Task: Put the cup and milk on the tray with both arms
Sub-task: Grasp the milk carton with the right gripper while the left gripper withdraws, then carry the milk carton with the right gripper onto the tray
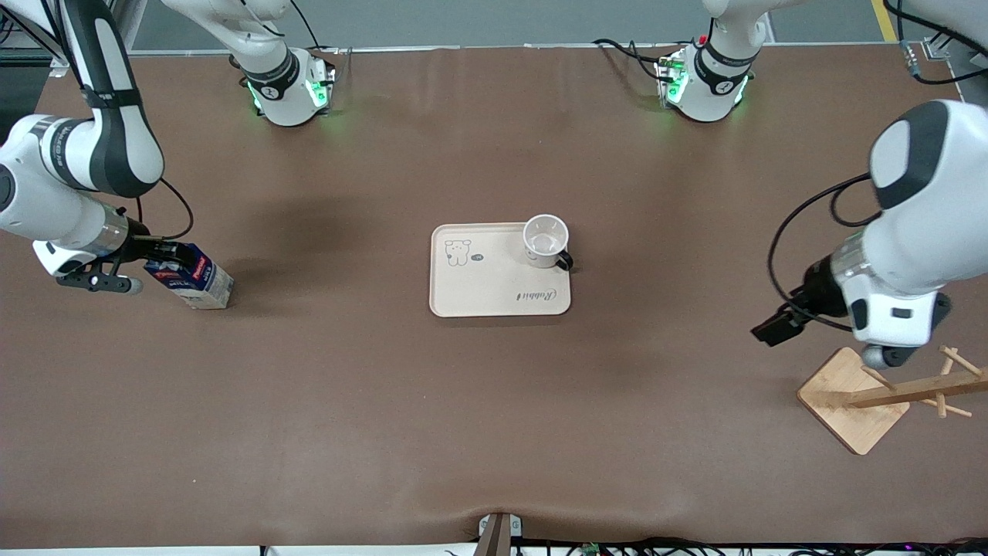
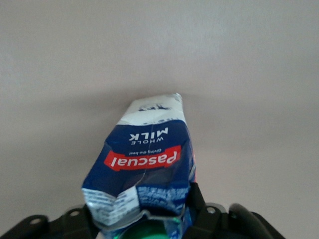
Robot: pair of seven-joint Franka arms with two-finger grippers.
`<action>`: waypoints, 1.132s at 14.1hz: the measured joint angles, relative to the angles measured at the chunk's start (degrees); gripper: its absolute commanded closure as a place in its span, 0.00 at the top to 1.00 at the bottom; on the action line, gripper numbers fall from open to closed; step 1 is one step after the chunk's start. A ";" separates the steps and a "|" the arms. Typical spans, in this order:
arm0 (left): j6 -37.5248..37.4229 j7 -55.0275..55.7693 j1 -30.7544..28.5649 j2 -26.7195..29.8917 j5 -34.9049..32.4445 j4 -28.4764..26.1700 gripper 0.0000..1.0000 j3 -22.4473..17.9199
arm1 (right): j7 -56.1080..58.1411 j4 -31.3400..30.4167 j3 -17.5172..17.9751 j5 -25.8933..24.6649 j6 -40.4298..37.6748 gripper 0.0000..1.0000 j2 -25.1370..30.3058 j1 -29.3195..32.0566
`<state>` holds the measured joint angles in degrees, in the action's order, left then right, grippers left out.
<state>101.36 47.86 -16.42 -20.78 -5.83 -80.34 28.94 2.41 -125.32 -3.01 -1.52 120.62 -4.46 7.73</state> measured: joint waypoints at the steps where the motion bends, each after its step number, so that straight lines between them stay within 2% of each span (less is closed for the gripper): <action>1: -0.87 -2.91 -1.25 0.74 0.00 0.03 1.00 0.00 | -0.03 0.84 0.03 0.02 -1.77 0.00 0.48 -0.03; 5: -3.17 -15.43 -6.50 4.15 -0.01 0.09 1.00 0.00 | -0.84 10.02 0.20 0.57 -11.32 0.00 1.35 -1.83; 8: -4.42 -23.23 -9.81 7.03 0.00 0.17 1.00 -0.02 | -5.63 15.62 0.47 6.28 -19.36 0.00 1.38 -6.50; 11: -7.68 -25.42 -10.92 9.49 -0.01 0.19 1.00 -0.01 | -10.93 16.88 0.79 8.09 -21.82 0.00 1.37 -13.77; 16: -9.71 -29.43 -11.39 12.57 0.00 0.19 1.00 0.06 | -28.07 18.10 1.17 10.01 -21.88 0.00 0.84 -28.84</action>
<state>91.66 18.44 -27.80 -8.21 -5.84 -80.15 29.00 -25.67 -107.22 -1.84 8.49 98.75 -3.62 -21.11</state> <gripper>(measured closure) 0.000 0.471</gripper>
